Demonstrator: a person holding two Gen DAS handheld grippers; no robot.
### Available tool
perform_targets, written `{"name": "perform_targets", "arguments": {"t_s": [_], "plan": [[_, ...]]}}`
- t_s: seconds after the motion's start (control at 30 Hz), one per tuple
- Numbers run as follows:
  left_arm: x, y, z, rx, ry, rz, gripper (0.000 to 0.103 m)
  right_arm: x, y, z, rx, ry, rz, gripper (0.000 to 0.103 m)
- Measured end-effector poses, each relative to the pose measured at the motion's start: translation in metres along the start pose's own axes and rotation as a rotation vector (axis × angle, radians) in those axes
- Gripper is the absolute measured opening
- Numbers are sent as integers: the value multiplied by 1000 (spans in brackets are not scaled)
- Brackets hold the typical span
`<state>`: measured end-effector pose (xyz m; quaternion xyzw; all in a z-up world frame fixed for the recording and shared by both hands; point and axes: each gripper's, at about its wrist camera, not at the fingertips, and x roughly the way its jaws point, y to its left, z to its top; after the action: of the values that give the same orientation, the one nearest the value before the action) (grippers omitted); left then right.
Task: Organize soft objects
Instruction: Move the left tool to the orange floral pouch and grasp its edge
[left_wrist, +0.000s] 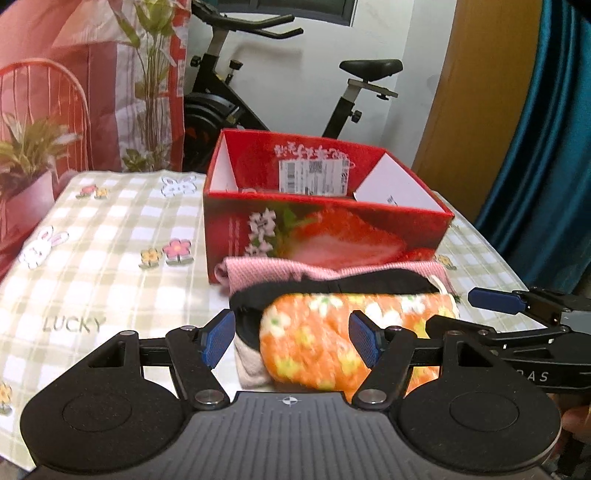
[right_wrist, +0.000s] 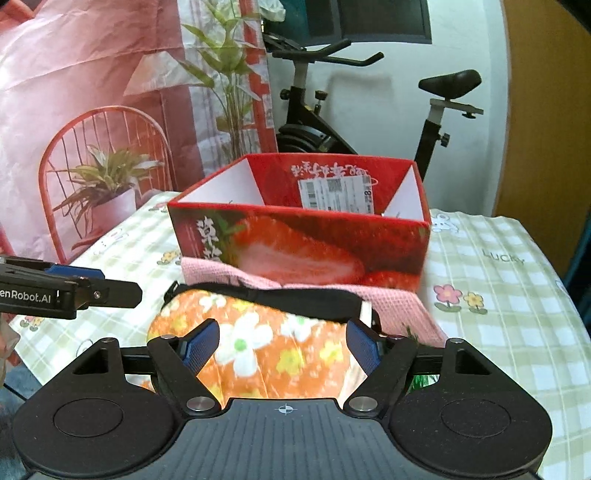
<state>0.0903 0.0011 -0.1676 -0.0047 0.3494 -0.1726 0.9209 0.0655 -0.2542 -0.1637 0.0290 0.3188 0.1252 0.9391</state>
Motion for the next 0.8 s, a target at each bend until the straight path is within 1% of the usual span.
{"name": "perform_targets", "arguments": {"t_s": [0.3,0.53,0.67,0.8], "plan": [[7,10,-13,-63,35,-7,70,4,3,-12,-8,26,5,73],[15,13,-19,-94,64,-20,70,7,7,-15,-18,39,11,73],[16,14,-21,-107,67,-26,70,7,4,-15,-11,45,10,73],[19,16,-23,-121,79,-47,69,11,4,-18,-8,57,13,72]]}}
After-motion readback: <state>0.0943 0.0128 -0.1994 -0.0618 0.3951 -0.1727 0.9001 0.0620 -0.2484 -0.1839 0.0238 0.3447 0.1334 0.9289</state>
